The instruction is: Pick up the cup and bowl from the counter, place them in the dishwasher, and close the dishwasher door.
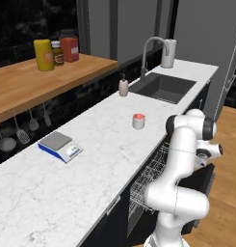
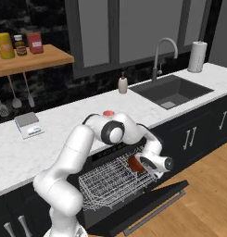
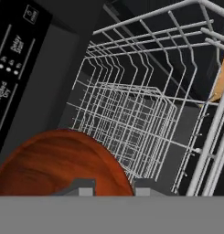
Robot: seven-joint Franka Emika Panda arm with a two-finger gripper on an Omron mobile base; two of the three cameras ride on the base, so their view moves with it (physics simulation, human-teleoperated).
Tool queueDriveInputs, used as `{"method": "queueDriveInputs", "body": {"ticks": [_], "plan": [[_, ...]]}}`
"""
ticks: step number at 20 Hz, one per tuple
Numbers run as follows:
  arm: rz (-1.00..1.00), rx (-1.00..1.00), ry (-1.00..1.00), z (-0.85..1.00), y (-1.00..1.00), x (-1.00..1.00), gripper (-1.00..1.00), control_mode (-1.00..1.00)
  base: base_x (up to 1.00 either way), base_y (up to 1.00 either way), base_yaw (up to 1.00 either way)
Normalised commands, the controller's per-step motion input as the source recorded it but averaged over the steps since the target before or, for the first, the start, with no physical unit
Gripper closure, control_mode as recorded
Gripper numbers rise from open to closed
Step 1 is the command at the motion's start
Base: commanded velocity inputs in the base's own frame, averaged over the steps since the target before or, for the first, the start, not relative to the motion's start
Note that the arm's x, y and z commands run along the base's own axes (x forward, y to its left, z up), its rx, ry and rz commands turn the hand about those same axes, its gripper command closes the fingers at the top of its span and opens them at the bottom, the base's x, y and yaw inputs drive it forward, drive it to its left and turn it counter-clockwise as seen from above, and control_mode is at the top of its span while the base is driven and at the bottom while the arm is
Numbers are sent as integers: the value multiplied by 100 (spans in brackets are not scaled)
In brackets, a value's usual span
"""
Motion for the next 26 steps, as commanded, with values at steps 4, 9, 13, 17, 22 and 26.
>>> {"method": "queueDriveInputs", "body": {"ticks": [4,9,13,17,22,26], "plan": [[0,0,-9,-11,17,14,100,-100,0,0,0],[0,-1,-6,-17,12,15,100,-100,0,0,0],[0,-3,-5,-15,3,20,100,-100,0,0,0],[0,-5,-6,-4,0,4,-100,-100,0,0,0],[0,-3,-2,0,-5,0,-100,-100,0,0,0],[0,0,-2,29,-4,-13,-100,-100,0,0,0]]}}
